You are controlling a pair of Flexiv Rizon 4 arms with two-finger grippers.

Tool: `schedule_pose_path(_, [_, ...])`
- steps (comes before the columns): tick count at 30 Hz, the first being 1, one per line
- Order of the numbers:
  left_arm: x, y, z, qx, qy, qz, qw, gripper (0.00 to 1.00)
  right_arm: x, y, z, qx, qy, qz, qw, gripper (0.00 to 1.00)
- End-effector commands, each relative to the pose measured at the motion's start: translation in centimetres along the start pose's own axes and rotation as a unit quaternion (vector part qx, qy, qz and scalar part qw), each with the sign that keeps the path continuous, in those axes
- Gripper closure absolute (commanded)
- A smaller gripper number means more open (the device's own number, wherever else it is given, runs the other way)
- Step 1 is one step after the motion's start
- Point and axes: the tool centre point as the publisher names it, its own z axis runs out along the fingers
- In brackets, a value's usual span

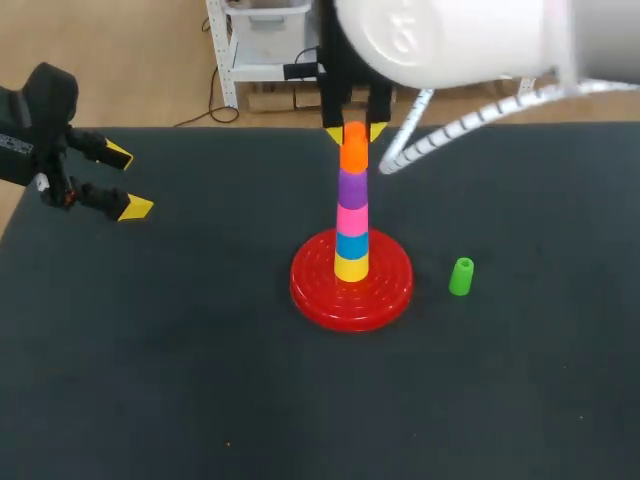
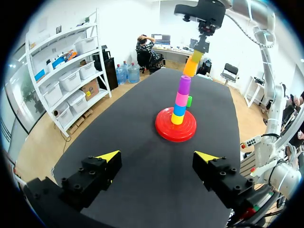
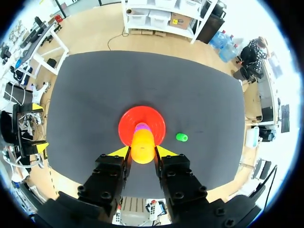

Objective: Pick up and stack the cylinders on the red base in this order: pink,purple,orange,green

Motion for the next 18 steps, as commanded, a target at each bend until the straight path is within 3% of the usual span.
schedule_pose_path(1, [0.1, 0.1, 0.1, 0.001, -0.001, 0.001, 1.0, 0.0, -0.5, 0.1, 0.2, 0.0, 0.018, 0.001, 1.0, 1.0])
schedule_pose_path(18, [0.1, 0.1, 0.1, 0.001, -0.001, 0.001, 1.0, 0.0, -0.7, -0.2, 1.7, -0.007, 0.04, 0.015, 0.999, 1.0])
